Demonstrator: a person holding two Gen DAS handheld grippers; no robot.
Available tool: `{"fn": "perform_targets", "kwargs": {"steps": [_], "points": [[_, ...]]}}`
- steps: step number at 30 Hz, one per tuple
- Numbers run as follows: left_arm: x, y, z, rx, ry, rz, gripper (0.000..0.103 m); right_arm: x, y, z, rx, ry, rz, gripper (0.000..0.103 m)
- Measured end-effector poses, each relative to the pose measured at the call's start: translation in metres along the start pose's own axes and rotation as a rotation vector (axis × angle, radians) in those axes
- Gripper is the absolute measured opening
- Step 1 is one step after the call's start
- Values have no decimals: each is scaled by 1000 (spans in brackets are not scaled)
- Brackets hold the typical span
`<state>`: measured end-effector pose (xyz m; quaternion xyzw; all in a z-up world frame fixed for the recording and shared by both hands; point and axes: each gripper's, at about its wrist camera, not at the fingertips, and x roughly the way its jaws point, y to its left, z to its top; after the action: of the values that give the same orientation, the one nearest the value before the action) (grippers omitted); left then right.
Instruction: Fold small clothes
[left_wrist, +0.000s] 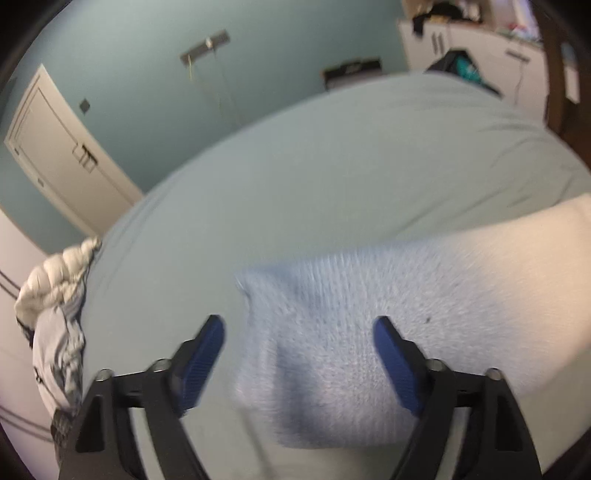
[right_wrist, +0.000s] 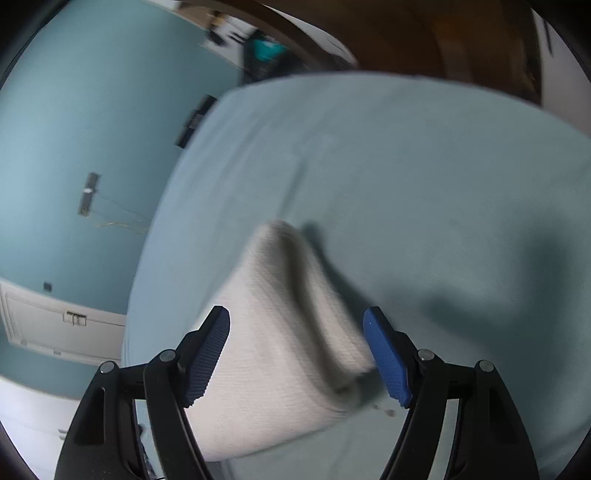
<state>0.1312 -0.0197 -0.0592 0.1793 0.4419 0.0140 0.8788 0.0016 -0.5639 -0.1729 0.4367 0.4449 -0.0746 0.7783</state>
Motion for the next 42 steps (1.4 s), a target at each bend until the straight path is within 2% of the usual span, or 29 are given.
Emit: {"fn": "perform_targets", "kwargs": {"steps": [1,3,7,8,10,12,13,14,15,18,20,21,24,27,28,29,31,33,34,35,37,39,42], "points": [[-7,6,-4,-4,-11,-4,103,6,-4,-1,10,38,19,72],[-9,21,-14,-32,3,-12,103,17,3,-3,-8,81,39,71],[20,51,-24,-135,158,-34,103,28,27,-11,-146,93,-37,68],[28,60,-26,-176,202,-42,103,36,32,-14,-173,112,-52,56],[41,81,-34,-295,264,-61,103,51,43,-20,-241,168,-79,44],[49,92,-36,-389,289,-101,103,54,62,-34,-391,127,-180,33],[49,94,-37,-405,295,-118,103,51,69,-40,-440,109,-196,18],[49,97,-37,-418,300,-140,103,43,75,-46,-480,72,-213,14],[50,96,-36,-426,299,-166,103,28,78,-50,-482,5,-207,13],[47,84,-33,-383,260,-211,103,0,71,-54,-415,-96,-176,11],[40,65,-27,-332,236,-208,103,5,70,-59,-425,-104,-232,11],[41,54,-23,-300,227,-193,103,14,75,-60,-448,-99,-286,11],[58,42,-17,-270,244,-156,103,43,75,-54,-493,-45,-424,11],[84,26,-21,-281,312,-142,103,50,83,-66,-576,-74,-508,14],[91,23,-19,-295,325,-145,103,55,91,-78,-608,-96,-536,21],[95,24,-23,-325,334,-158,103,50,100,-88,-642,-135,-579,33],[98,29,-26,-405,349,-186,103,37,112,-106,-714,-248,-663,46],[94,29,-24,-405,349,-180,103,21,126,-119,-796,-352,-645,54],[89,26,-22,-391,334,-164,103,14,134,-130,-833,-373,-589,69],[86,25,-20,-380,319,-147,103,8,139,-141,-864,-369,-514,85],[73,15,-15,-352,285,-103,103,7,143,-159,-922,-335,-420,88],[61,7,-6,-322,246,-79,103,24,147,-164,-956,-275,-409,88],[46,-5,2,-296,192,-88,103,60,141,-160,-982,-109,-491,88]]}}
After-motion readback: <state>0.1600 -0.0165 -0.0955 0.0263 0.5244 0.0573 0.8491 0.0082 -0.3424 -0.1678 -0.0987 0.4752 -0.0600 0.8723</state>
